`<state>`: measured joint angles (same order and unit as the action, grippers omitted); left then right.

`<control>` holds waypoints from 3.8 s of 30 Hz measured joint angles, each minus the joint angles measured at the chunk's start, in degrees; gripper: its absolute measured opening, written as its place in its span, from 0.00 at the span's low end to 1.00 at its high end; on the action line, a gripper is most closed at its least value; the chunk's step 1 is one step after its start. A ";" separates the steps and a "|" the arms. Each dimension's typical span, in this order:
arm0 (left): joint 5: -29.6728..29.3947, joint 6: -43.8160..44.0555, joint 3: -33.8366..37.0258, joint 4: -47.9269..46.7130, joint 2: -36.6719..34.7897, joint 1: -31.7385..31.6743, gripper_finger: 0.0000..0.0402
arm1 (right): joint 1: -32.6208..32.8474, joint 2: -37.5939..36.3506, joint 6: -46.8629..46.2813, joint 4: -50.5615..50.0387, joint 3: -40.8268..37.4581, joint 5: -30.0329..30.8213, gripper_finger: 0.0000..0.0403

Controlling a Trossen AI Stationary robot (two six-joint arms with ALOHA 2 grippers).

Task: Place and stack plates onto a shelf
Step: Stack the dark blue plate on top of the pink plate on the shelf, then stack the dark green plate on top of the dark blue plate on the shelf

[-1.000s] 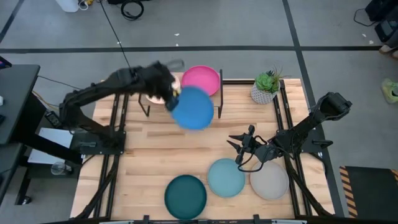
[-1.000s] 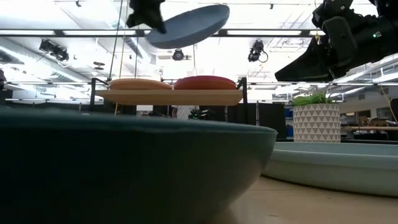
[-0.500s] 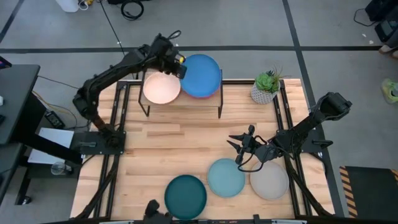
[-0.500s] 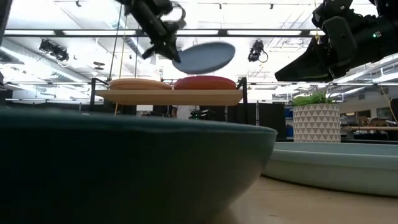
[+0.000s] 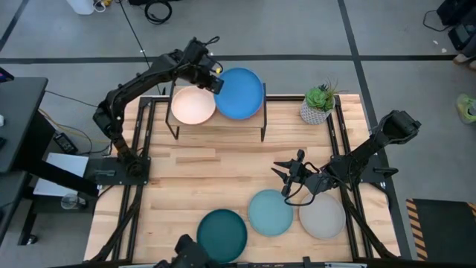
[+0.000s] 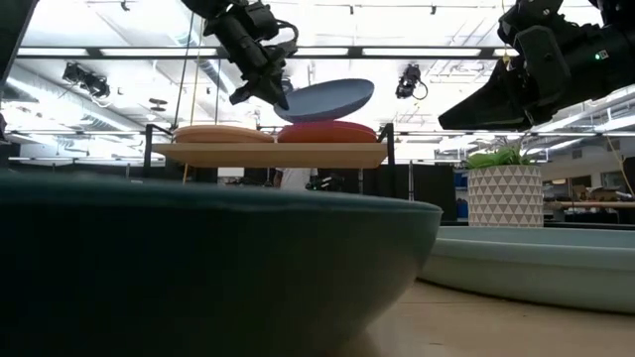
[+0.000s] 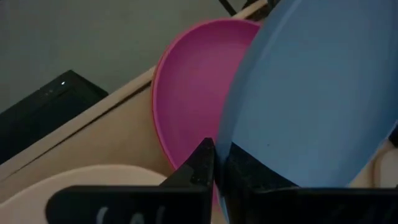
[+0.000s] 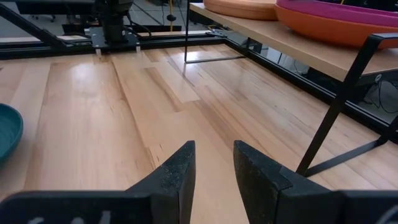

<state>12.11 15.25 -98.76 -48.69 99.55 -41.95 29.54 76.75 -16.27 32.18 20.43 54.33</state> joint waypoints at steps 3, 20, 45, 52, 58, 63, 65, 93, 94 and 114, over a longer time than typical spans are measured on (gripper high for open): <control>-1.54 -0.92 -0.02 -0.98 0.21 0.07 0.06 | 0.00 0.00 0.00 0.00 0.00 0.00 0.29; 0.50 -1.64 -0.02 1.73 1.36 0.00 0.36 | 0.00 0.00 0.39 0.02 0.00 0.00 0.29; -9.65 -23.08 5.34 -13.51 -1.40 46.37 0.41 | 1.15 0.00 0.87 -0.44 0.00 1.57 0.29; -6.87 -4.01 20.95 1.04 -1.33 54.05 0.41 | 1.25 0.00 0.84 0.12 0.00 1.57 0.29; -2.96 9.92 30.33 11.54 -1.33 54.77 0.41 | 1.25 0.00 0.83 0.31 0.00 1.55 0.29; -2.85 14.23 33.50 17.10 -1.25 55.79 0.41 | 1.25 0.00 0.89 0.31 0.00 1.56 0.29; -2.22 15.03 34.66 20.59 -1.23 56.50 0.41 | 1.25 0.00 0.90 0.31 0.00 1.56 0.29; -1.31 17.58 34.82 27.29 8.14 60.85 0.20 | 1.25 0.00 0.93 0.64 -0.01 1.53 0.29; -1.40 17.53 34.83 27.32 7.95 60.65 0.15 | 1.25 0.00 0.91 0.59 -0.01 1.52 0.29; -14.20 2.15 10.26 0.21 -9.26 34.03 0.04 | 1.20 0.00 1.42 0.68 0.00 1.90 0.29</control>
<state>-2.09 17.40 -88.50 -48.48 90.29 -7.93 30.74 76.75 -14.85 32.87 20.42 56.22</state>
